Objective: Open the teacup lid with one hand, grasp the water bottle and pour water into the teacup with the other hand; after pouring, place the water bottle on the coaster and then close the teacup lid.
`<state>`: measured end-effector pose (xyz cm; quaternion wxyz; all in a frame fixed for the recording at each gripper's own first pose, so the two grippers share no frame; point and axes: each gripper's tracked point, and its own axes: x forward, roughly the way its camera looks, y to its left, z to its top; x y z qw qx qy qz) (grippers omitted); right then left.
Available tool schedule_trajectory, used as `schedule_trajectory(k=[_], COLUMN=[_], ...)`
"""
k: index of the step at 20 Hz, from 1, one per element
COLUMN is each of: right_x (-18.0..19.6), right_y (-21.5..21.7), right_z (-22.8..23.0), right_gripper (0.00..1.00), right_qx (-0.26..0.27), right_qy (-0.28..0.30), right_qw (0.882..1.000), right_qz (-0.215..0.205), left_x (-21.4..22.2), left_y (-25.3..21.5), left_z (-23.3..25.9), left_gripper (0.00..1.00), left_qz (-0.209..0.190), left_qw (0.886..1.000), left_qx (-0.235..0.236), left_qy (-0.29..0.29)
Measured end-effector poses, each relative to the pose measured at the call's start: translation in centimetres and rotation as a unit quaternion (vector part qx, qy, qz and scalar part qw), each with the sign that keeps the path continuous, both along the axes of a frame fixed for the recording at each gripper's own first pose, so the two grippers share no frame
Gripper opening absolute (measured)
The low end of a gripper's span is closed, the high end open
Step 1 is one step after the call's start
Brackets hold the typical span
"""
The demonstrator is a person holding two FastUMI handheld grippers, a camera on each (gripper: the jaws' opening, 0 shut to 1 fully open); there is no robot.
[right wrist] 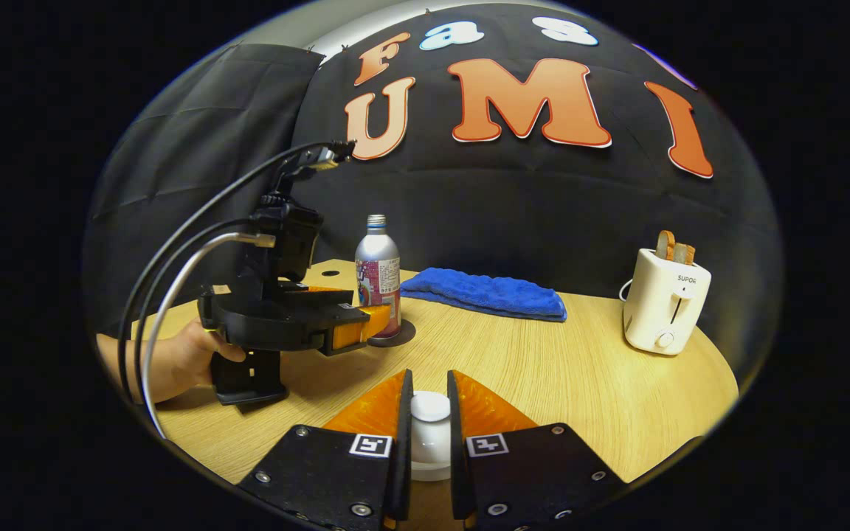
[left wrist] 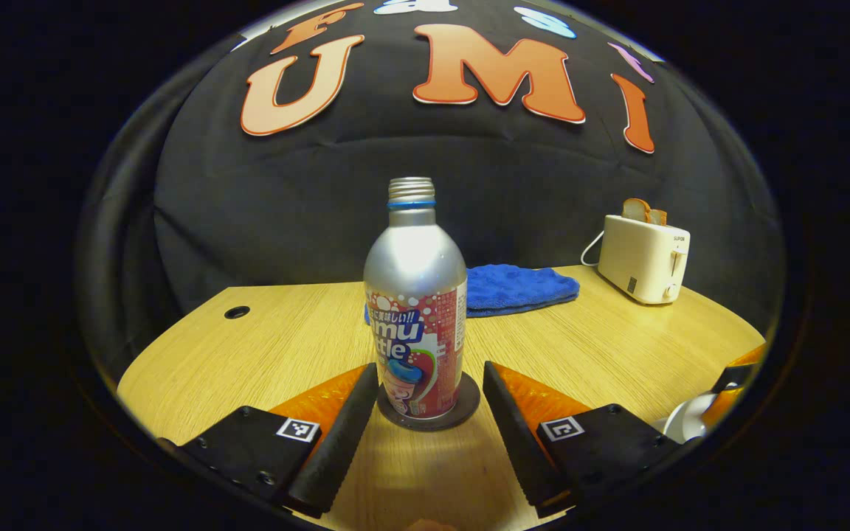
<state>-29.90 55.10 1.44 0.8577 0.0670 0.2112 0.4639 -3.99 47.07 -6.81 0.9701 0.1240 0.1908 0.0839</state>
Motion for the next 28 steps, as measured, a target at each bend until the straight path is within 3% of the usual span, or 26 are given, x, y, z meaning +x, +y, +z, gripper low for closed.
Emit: schedule_trajectory(k=[7, 8, 9, 11, 12, 13, 15, 16, 19, 22, 23, 28], right_x=[-0.5, -0.4, -0.3, -0.2, 0.0, 0.3, 0.7, 1.1, 2.2, 3.1, 3.4, 4.5], right_y=[0.4, 0.4, 0.4, 0.2, 0.0, -0.2, -0.8, -1.2, -2.5, -4.1, -4.8, -8.5], right_z=[-0.8, -1.1, -1.1, -0.8, -0.9, -0.4, 0.9, 1.6, 4.2, 6.7, 7.6, 11.6], right_gripper=[0.23, 0.24, 0.25, 0.3, 0.29, 0.41, 0.54, 0.58, 0.74, 0.81, 0.83, 0.84], right_qx=[-0.009, -0.01, -0.011, -0.018, -0.02, -0.018, -0.01, -0.004, 0.022, 0.044, 0.05, 0.078], right_qy=[-0.017, -0.015, -0.012, -0.015, -0.022, -0.03, -0.048, -0.058, -0.081, -0.098, -0.104, -0.137], right_qw=[1.0, 1.0, 1.0, 1.0, 0.999, 0.999, 0.998, 0.997, 0.993, 0.988, 0.986, 0.974], right_qz=[0.002, 0.0, -0.005, -0.015, -0.022, -0.029, -0.042, -0.051, -0.079, -0.107, -0.117, -0.161], left_x=[-3.6, -4.0, -4.5, -5.5, -6.0, -6.4, -7.6, -8.2, -9.6, -11.0, -11.4, -13.8], left_y=[-0.5, -0.6, -0.7, -0.8, -0.8, -0.6, -0.5, -0.5, -0.5, -1.3, -1.5, -2.7], left_z=[3.2, 3.7, 4.3, 5.7, 6.6, 7.7, 9.6, 10.4, 12.4, 14.5, 15.3, 18.2], left_gripper=[0.93, 0.89, 0.93, 0.89, 0.93, 0.93, 0.89, 0.93, 0.93, 0.89, 0.97, 0.93], left_qz=[0.007, 0.007, 0.008, 0.009, 0.013, 0.017, 0.02, 0.022, 0.027, 0.024, 0.022, 0.017], left_qw=[0.999, 0.999, 0.999, 0.998, 0.997, 0.995, 0.993, 0.992, 0.988, 0.985, 0.984, 0.978], left_qx=[-0.006, -0.003, 0.001, 0.007, 0.012, 0.019, 0.029, 0.032, 0.044, 0.055, 0.056, 0.058], left_qy=[-0.037, -0.044, -0.05, -0.067, -0.079, -0.092, -0.113, -0.122, -0.144, -0.163, -0.169, -0.198])
